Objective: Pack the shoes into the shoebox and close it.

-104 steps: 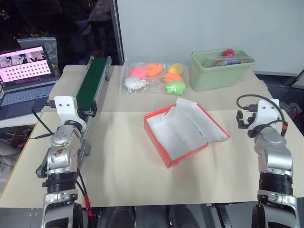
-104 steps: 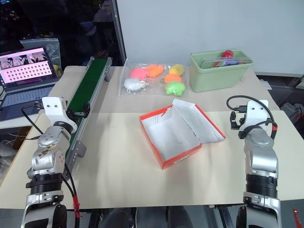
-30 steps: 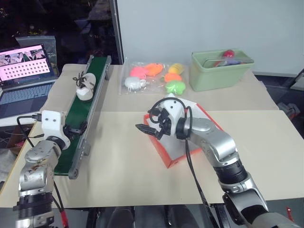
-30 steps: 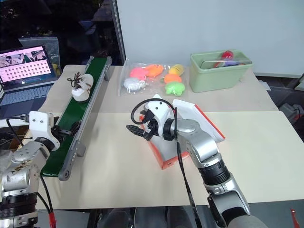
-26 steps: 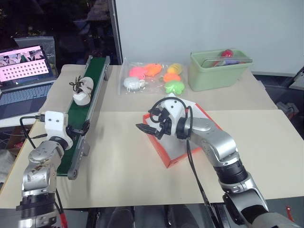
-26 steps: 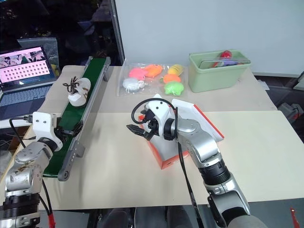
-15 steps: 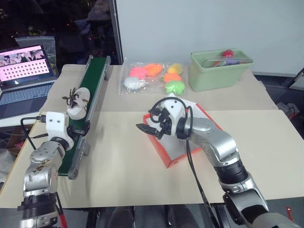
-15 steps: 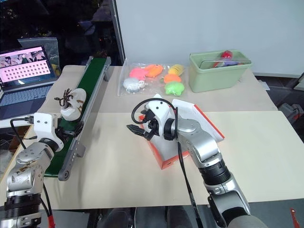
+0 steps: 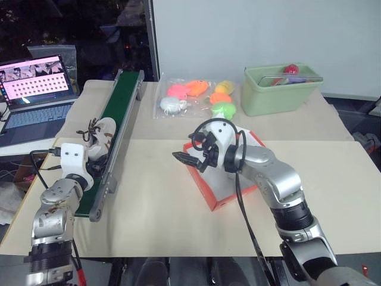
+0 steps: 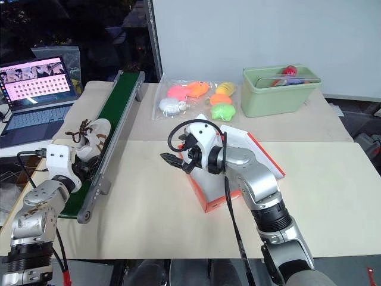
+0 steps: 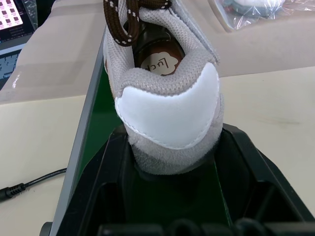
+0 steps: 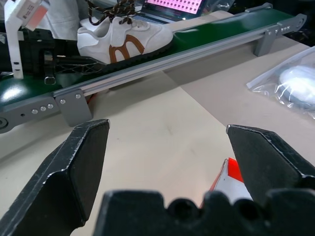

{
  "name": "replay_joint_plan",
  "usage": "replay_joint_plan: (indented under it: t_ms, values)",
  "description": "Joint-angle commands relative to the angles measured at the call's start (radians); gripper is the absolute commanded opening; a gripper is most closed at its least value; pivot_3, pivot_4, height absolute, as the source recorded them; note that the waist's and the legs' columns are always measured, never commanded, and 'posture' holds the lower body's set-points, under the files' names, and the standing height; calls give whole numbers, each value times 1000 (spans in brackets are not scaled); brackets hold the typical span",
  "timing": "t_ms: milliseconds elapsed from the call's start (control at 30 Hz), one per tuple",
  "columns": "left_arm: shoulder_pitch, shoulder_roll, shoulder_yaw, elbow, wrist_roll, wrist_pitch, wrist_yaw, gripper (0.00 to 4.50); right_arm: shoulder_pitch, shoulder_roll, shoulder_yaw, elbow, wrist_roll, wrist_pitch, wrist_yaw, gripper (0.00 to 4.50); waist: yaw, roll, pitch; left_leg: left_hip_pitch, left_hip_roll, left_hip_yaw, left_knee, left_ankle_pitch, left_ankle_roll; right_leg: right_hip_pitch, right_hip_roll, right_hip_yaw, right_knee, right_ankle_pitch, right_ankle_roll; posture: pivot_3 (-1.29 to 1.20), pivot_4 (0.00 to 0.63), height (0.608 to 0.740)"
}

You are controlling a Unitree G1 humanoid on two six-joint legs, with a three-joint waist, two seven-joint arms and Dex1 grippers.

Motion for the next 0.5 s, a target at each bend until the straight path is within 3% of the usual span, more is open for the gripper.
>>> replay_joint_plan:
  t_ms: [33,167,267,367,433,500]
  values:
    - [-31,-15,-12,-20,24,-38,28,2104,-17,6,-24,-38,14,-2,-3,4500,4,0,0,0,0,0,0,0,0,0,0,0,0,0,0,0,150,729]
    - [-55,-36,-49,-80,132,-174,118,2104,-26,21,-39,-18,18,0,-15,4500,5,0,0,-2,0,0,0,0,0,-1,0,0,-1,0,0,0,150,729]
    - [-80,-75,-109,-149,212,-246,184,2104,-47,100,-123,26,97,63,-58,4500,5,-1,0,-3,0,0,0,0,0,-2,0,0,-1,0,0,0,150,729]
    - [-88,-112,-199,-206,275,-286,194,2104,-116,239,-320,126,266,208,-171,4500,4,-1,0,-3,0,0,0,0,0,-2,-1,0,-1,0,0,0,150,729]
    - [-85,-165,-291,-264,261,-285,153,2104,-208,349,-571,300,513,344,-336,4500,0,0,0,-3,0,0,0,0,0,-2,-1,0,0,1,0,0,150,729]
    - [-80,-210,-342,-308,225,-260,120,2104,-262,395,-711,408,656,433,-433,4500,2,0,0,-2,2,0,0,0,0,-1,-1,0,1,1,-1,0,150,729]
